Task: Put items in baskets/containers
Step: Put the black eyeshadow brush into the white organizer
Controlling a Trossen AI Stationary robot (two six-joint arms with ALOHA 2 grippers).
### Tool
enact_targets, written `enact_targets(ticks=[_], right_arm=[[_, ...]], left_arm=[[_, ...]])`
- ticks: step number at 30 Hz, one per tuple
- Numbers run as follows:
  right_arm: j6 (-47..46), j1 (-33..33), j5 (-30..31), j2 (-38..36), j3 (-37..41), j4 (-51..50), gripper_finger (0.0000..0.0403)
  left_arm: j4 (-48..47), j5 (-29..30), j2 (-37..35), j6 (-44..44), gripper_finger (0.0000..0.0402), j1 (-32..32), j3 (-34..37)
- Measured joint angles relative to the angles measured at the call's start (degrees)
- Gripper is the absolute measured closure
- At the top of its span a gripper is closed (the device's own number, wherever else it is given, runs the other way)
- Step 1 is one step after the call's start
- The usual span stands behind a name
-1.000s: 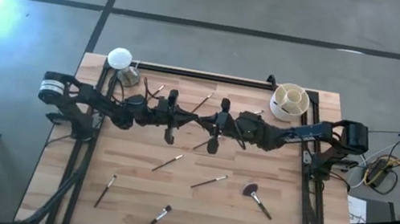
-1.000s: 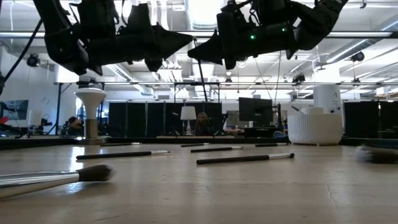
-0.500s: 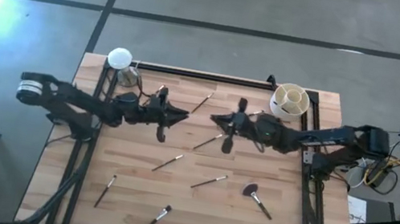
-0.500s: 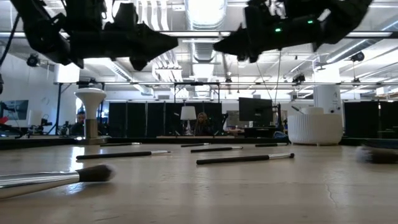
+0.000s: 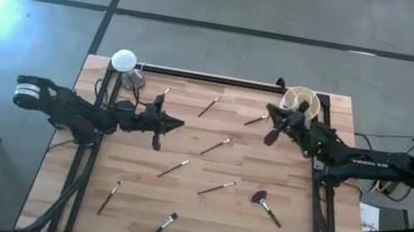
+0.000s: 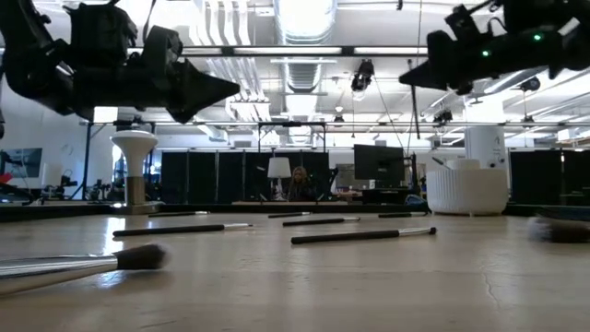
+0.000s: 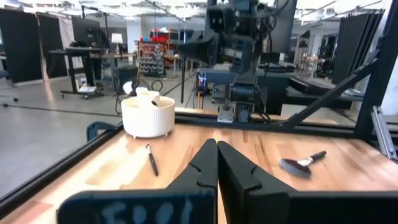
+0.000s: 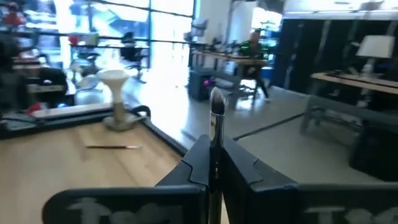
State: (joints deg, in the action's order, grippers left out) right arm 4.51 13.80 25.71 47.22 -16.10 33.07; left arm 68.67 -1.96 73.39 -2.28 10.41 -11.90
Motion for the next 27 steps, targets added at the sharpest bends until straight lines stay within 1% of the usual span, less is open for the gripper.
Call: enact_targets(ticks=[7, 13, 17, 22, 27], right_arm=[[1.0, 7.1, -0.1, -5.0, 3.4, -0.4, 0.0390], [3.6, 13.8, -0.2, -6.6, 2.5, -6.6, 0.0390], [3.7, 18.2, -0.3, -6.6, 1.5, -8.7, 0.0390], [3.8, 21.3, -0.4, -6.6, 4.5, -8.5, 0.0390], [5.1, 24.8, -0.2, -6.6, 7.3, -5.8, 0.0390]], left_arm=[[0.4, 0.4, 0.0, -0.9, 0.0401, 0.0, 0.6], [0.3, 0.4, 0.0, -1.1, 0.0401, 0.0, 0.7], [0.3, 0.4, 0.0, -1.1, 0.0401, 0.0, 0.7], [0.3, 0.4, 0.0, -1.2, 0.0401, 0.0, 0.7], [0.3, 0.4, 0.0, -1.2, 0.0401, 0.0, 0.7]])
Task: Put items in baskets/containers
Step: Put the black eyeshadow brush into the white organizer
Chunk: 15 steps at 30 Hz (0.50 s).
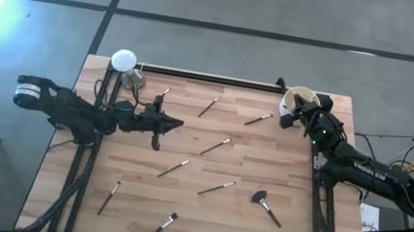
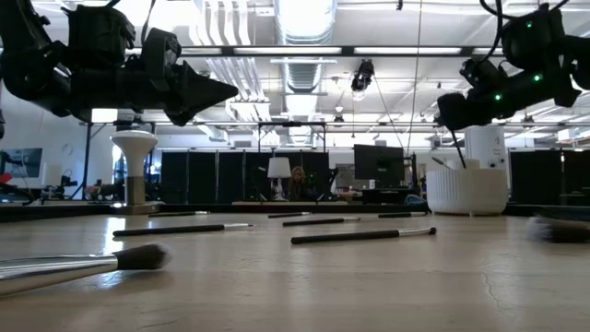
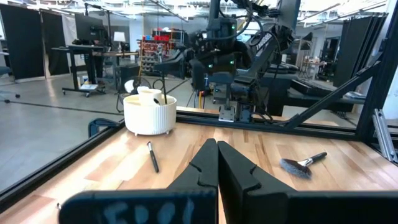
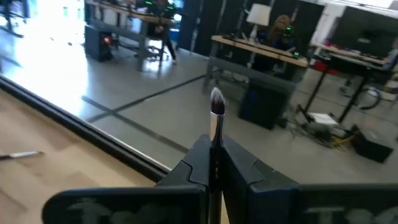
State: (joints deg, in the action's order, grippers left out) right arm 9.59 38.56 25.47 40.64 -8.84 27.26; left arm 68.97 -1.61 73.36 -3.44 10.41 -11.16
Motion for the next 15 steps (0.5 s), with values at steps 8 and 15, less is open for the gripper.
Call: enact_targets(ticks=[8, 15], right_arm=[[-1.0, 4.5, -3.2, 0.4, 2.2, 4.4, 0.0390], [-3.3, 5.0, -3.7, 2.3, 4.6, 4.7, 0.0390]], left_arm=[[0.0, 0.0, 0.0, 0.2, 0.0401, 0.0, 0.0], [0.0, 0.0, 0.0, 0.6, 0.0401, 0.0, -0.2]])
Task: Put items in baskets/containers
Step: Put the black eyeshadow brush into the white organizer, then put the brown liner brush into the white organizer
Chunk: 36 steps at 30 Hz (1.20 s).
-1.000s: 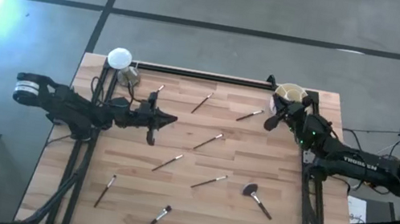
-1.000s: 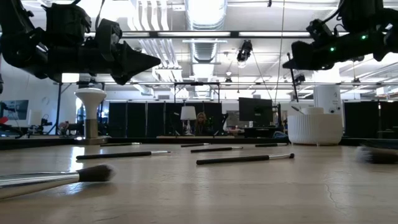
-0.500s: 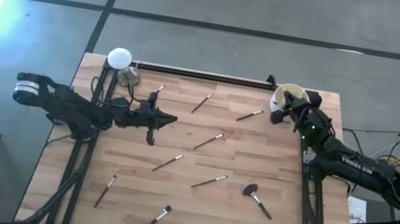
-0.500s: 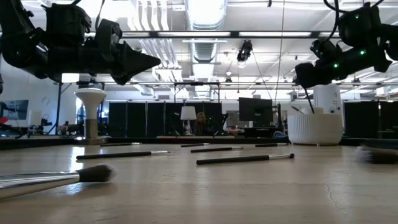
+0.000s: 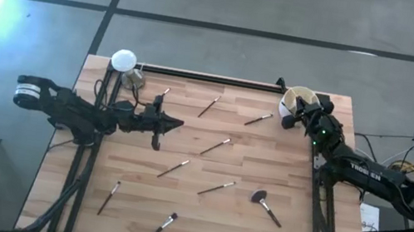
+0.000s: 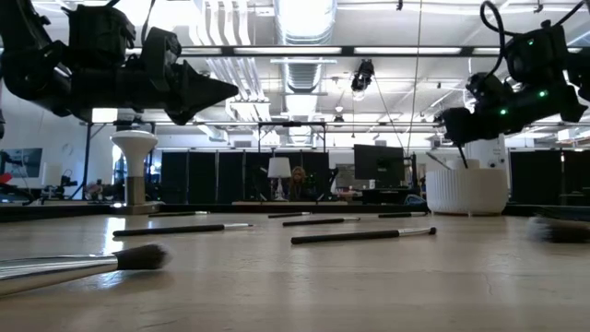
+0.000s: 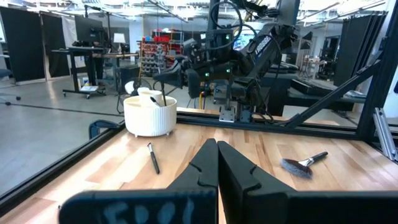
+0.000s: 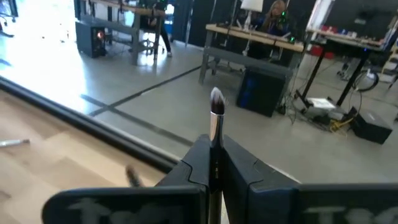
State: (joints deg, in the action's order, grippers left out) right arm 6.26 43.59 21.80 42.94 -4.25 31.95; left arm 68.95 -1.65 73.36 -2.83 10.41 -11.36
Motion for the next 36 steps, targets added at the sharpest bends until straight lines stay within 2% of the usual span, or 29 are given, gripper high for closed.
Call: enact_targets(ticks=[9, 21, 33, 36], right_arm=[[-1.1, 0.0, 0.7, 0.3, 0.1, 0.0, 0.0388], [-2.9, 0.0, 0.8, 0.3, -0.1, -0.1, 0.0360], [-6.1, -0.1, 0.8, 0.2, -0.1, -0.1, 0.0298], [-6.4, -0.1, 0.8, -0.2, -0.1, -0.1, 0.0294]], left_arm=[[0.0, 0.0, 0.0, -0.1, 0.0401, 0.0, 0.0], [0.0, 0.0, 0.0, -0.2, 0.0401, 0.0, 0.0], [0.0, 0.0, 0.0, -0.2, 0.0402, 0.0, 0.0], [0.0, 0.0, 0.0, -0.2, 0.0402, 0.0, 0.0]])
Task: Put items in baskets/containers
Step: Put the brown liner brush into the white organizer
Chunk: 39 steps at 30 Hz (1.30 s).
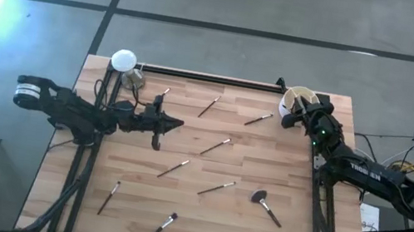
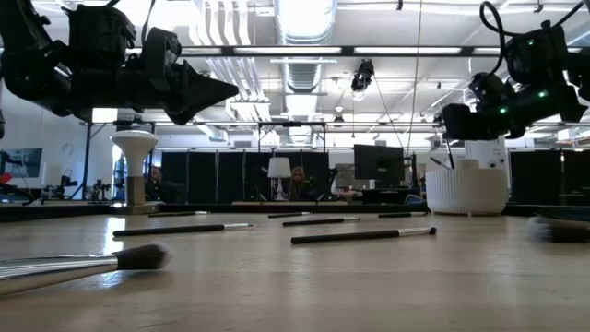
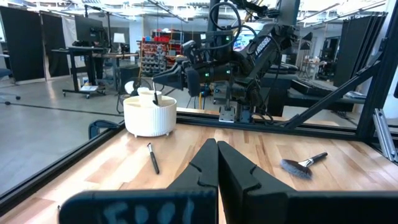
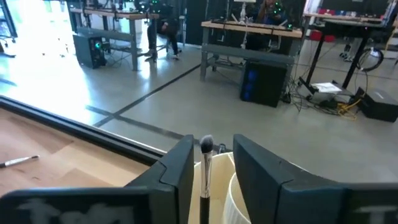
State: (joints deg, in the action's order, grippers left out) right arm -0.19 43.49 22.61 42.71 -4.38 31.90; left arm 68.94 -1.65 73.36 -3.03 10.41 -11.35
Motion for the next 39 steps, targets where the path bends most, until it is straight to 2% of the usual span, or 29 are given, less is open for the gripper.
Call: enact_targets(ticks=[3, 12, 20, 28, 34, 39], right_arm=[[0.1, -0.2, -0.1, -0.7, 0.0, 0.0, 0.0307], [0.3, -4.0, -0.5, -5.7, -0.2, -0.4, 0.0390], [-1.1, -10.1, -0.6, -7.0, -8.4, -16.6, 0.0394], [-1.2, -16.3, -0.1, -6.0, -11.6, -18.3, 0.0394], [-1.1, -19.0, -0.1, -5.9, -12.7, -18.4, 0.0394], [-0.9, -20.2, 0.0, -5.8, -13.1, -18.4, 0.0394]], left_arm=[[0.0, 0.0, 0.0, 0.0, 0.0402, 0.0, 0.0], [-1.1, 0.0, 0.0, 0.0, 0.0402, 0.0, -0.2], [-1.1, 0.0, 0.0, -0.3, 0.0402, 0.0, -0.2], [-3.5, 0.0, 0.0, -1.6, 0.0402, 0.0, -0.2], [-17.8, 1.4, 0.0, -4.6, 0.0401, -1.9, -3.8], [-34.8, 6.3, 0.0, -6.4, 0.0401, -6.7, -8.1]])
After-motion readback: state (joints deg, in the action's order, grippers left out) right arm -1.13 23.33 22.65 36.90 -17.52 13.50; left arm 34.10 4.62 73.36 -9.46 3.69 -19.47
